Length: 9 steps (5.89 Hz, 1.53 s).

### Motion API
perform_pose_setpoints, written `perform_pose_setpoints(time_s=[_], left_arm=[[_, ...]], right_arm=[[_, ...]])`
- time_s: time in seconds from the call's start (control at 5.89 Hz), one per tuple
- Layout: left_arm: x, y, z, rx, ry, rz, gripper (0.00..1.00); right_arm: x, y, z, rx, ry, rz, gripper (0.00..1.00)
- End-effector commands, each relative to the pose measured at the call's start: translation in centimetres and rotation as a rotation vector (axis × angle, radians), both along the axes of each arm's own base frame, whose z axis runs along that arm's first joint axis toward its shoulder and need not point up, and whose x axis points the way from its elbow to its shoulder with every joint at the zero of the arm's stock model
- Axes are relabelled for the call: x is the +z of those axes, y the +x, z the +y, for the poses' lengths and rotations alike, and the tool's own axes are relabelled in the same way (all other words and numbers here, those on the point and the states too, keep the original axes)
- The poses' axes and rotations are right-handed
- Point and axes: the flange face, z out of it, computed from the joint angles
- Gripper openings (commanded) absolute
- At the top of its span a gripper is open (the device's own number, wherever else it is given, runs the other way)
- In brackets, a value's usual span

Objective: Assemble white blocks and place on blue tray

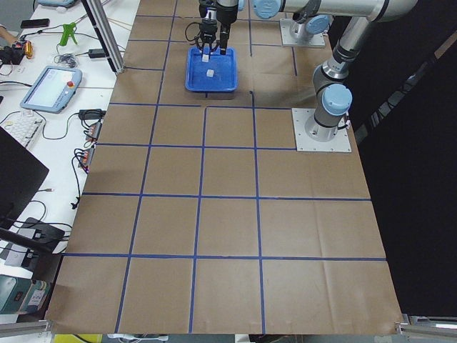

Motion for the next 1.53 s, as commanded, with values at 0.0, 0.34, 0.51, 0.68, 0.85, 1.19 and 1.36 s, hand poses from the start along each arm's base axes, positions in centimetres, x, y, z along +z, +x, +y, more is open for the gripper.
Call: perform_pose_setpoints(time_s=[0.0, 0.34, 0.51, 0.68, 0.85, 1.19, 1.36], left_arm=[[0.0, -0.1, 0.1, -0.001, 0.006, 0.0, 0.99], [0.1, 0.0, 0.2, 0.0, 0.011, 0.001, 0.99], [0.2, 0.0, 0.1, 0.002, 0.009, 0.008, 0.99], [0.1, 0.0, 0.1, 0.002, 0.011, 0.009, 0.99], [0.1, 0.0, 0.1, 0.002, 0.011, 0.009, 0.99], [0.1, 0.0, 0.1, 0.001, 0.011, 0.011, 0.99], [0.2, 0.0, 0.1, 0.002, 0.009, 0.009, 0.99]], right_arm=[[-1.4, 0.2, 0.7, -0.021, 0.022, -0.006, 0.31], [-2.4, 0.9, 0.9, -0.059, 0.052, -0.014, 0.32], [-2.6, 1.5, 1.1, -0.062, 0.055, -0.016, 0.32], [-2.8, 1.6, 1.2, -0.066, 0.059, -0.016, 0.32], [-2.8, 1.6, 1.2, -0.092, 0.074, -0.02, 0.32], [-2.7, 1.6, 1.1, -0.104, 0.077, -0.023, 0.32], [-2.8, 1.6, 1.2, -0.12, 0.09, -0.027, 0.32]])
